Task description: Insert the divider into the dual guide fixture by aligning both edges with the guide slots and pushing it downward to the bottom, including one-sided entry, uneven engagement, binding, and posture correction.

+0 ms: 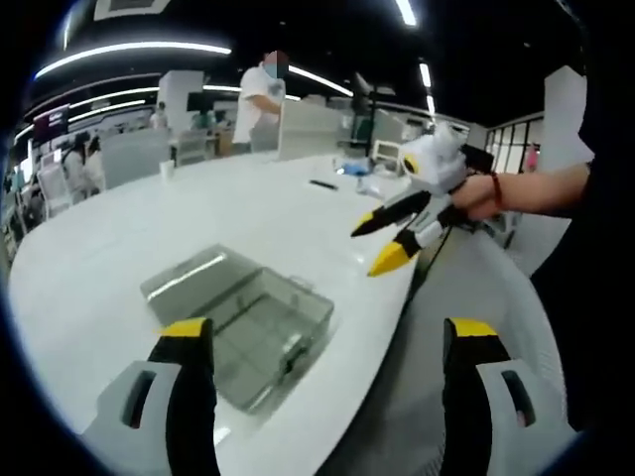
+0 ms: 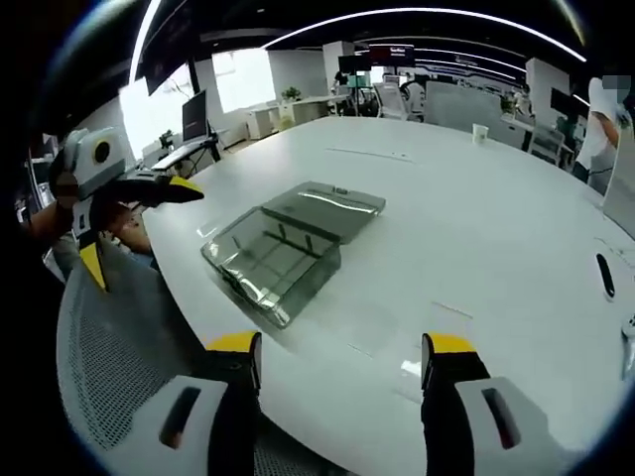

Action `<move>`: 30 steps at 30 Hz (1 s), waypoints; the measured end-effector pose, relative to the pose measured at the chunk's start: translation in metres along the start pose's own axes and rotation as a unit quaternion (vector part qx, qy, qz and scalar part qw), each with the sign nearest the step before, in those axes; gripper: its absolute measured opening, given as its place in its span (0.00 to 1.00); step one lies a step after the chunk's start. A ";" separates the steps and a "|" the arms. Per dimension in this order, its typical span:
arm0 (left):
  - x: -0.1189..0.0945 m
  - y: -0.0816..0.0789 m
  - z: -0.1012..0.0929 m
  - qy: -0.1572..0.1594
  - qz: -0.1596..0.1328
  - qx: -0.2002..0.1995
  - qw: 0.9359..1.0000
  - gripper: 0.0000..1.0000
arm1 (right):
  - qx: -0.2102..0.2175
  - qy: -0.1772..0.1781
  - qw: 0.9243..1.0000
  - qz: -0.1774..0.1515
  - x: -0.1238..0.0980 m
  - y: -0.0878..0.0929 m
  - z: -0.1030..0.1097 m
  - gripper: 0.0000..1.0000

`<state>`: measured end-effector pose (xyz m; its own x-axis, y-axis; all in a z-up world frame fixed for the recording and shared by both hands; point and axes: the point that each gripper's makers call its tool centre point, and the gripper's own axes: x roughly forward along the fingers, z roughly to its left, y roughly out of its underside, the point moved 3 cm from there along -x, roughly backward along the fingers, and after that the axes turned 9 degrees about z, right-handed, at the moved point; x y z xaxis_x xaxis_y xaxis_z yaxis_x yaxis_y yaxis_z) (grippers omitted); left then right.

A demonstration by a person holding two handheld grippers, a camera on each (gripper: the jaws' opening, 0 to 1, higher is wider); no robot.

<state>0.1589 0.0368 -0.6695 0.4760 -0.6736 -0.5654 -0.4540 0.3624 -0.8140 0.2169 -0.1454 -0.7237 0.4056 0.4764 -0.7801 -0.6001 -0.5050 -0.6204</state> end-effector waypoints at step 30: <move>0.017 0.007 -0.015 0.042 0.016 0.017 0.999 0.93 | 0.027 0.034 0.998 0.053 0.017 0.017 -0.029 0.59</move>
<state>0.1525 0.0188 -0.6828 0.3959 -0.7122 -0.5797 -0.4421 0.4055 -0.8001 0.2336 -0.1664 -0.7497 0.3817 0.3719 -0.8462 -0.6781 -0.5095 -0.5297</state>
